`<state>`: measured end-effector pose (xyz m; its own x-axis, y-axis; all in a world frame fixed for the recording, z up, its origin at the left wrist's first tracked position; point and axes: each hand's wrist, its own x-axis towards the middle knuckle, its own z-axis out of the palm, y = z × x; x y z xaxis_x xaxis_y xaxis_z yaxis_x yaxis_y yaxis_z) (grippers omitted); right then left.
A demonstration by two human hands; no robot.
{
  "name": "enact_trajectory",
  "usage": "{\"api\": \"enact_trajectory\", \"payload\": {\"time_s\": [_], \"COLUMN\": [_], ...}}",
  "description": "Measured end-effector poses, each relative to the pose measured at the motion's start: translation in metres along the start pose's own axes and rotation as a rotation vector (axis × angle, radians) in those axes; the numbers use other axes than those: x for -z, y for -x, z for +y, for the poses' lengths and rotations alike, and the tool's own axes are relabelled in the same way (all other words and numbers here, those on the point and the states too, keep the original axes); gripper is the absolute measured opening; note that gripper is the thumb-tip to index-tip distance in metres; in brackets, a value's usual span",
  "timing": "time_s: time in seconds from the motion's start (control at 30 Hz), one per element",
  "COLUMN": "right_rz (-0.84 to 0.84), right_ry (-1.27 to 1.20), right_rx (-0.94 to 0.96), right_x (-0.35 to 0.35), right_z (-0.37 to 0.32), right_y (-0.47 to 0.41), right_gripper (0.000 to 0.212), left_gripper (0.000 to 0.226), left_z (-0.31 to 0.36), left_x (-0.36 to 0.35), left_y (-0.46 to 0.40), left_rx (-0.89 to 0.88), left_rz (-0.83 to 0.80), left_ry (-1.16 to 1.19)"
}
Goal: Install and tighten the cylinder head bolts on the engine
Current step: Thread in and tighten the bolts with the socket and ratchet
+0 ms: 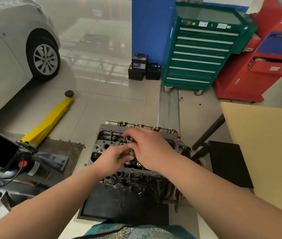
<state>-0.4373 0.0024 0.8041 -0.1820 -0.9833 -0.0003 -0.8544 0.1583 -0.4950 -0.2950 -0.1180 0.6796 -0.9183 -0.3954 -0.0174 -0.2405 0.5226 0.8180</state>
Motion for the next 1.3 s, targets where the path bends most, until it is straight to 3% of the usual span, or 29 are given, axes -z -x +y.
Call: {"api": "enact_trajectory", "payload": {"time_s": [0.17,0.37,0.5,0.6,0.77,0.87,0.97,1.1,1.17,1.23,1.3], "right_rz": [0.046,0.027,0.028,0.018,-0.162,-0.135,-0.106,-0.175,-0.123,-0.080,-0.068], "right_ry": [-0.061,-0.050,0.069,0.251,0.217,0.373,0.495,0.422,0.462,0.523,0.467], "right_rx": [-0.087,-0.138,-0.193,-0.269,-0.052,-0.062,-0.071,0.038,-0.002,-0.063,-0.029], "right_x": [0.001,0.001,0.002,0.006,0.027,0.032,0.033,0.031,0.028,0.025,0.019], "right_z": [0.007,0.005,-0.001,-0.004,-0.004,-0.002,-0.007,-0.010,-0.009,-0.011,-0.013], "right_y": [0.016,0.022,0.015,0.009,0.007,0.000,-0.005,-0.003,-0.004,-0.006,-0.004], "right_gripper": [0.031,0.035,0.033,0.060,0.043,0.023,0.045,0.027,0.024,0.045,0.048], "left_gripper": [0.016,0.042,0.030,0.026,0.032,0.010,0.012,0.002,0.014,0.012,0.010], "left_z": [-0.007,-0.008,0.007,0.021,0.022,0.031,0.038,0.031,0.035,0.041,0.041], "left_x": [-0.003,-0.008,-0.008,-0.012,-0.002,0.006,0.010,0.013,0.012,0.010,0.010], "left_y": [-0.006,-0.011,-0.005,-0.004,-0.014,-0.016,-0.017,-0.015,-0.011,-0.010,-0.010], "left_rx": [-0.060,-0.108,-0.148,-0.143,-0.095,-0.128,-0.128,-0.074,-0.164,-0.167,-0.097], "left_rz": [-0.026,-0.027,0.062,0.189,0.091,-0.016,0.150,0.109,0.086,0.117,0.184], "left_ry": [-0.008,-0.010,0.045,0.102,0.107,0.184,0.120,0.090,0.123,0.125,0.114]}}
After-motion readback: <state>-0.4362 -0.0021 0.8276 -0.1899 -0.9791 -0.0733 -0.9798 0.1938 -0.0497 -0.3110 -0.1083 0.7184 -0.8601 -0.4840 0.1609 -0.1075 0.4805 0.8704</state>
